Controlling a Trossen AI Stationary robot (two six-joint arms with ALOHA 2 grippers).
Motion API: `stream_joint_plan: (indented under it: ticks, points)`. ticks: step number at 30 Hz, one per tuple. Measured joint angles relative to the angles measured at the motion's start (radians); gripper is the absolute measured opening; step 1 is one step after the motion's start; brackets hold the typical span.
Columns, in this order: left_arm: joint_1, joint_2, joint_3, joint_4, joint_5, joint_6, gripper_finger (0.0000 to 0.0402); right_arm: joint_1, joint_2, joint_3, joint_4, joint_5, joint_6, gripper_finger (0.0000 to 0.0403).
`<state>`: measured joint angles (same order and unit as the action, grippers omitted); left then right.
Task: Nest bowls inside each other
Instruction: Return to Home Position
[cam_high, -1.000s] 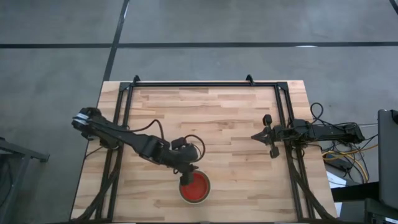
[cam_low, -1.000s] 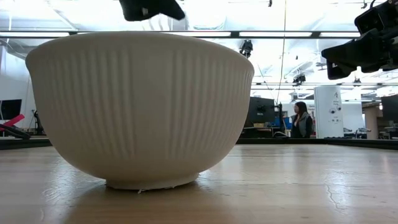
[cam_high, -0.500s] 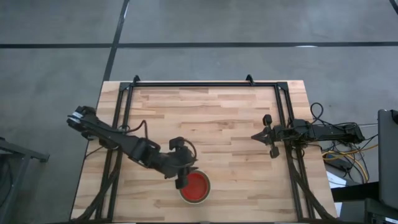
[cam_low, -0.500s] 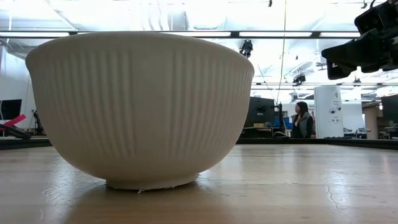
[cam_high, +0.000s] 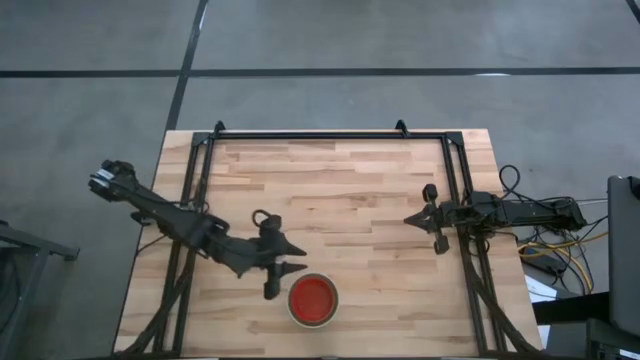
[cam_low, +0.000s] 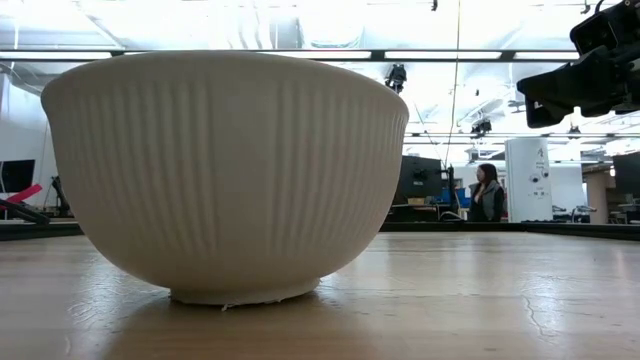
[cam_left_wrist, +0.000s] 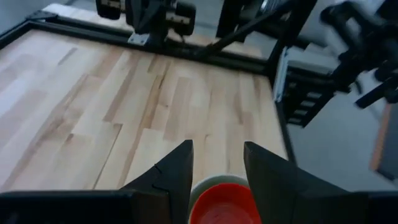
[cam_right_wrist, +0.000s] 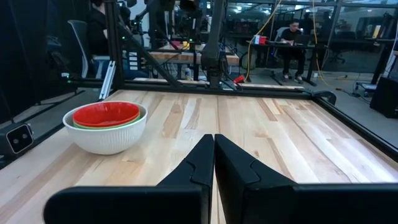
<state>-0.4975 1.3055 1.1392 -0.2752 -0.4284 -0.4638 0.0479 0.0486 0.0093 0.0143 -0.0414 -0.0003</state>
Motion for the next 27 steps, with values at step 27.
stream_joint_plan:
  ticks: [27]
  points:
    - [-0.003, -0.585, -0.781, 0.701, 0.131, 0.132, 0.0147, 0.000, 0.000, 0.000, 0.000, 0.000, 0.000, 0.0009]
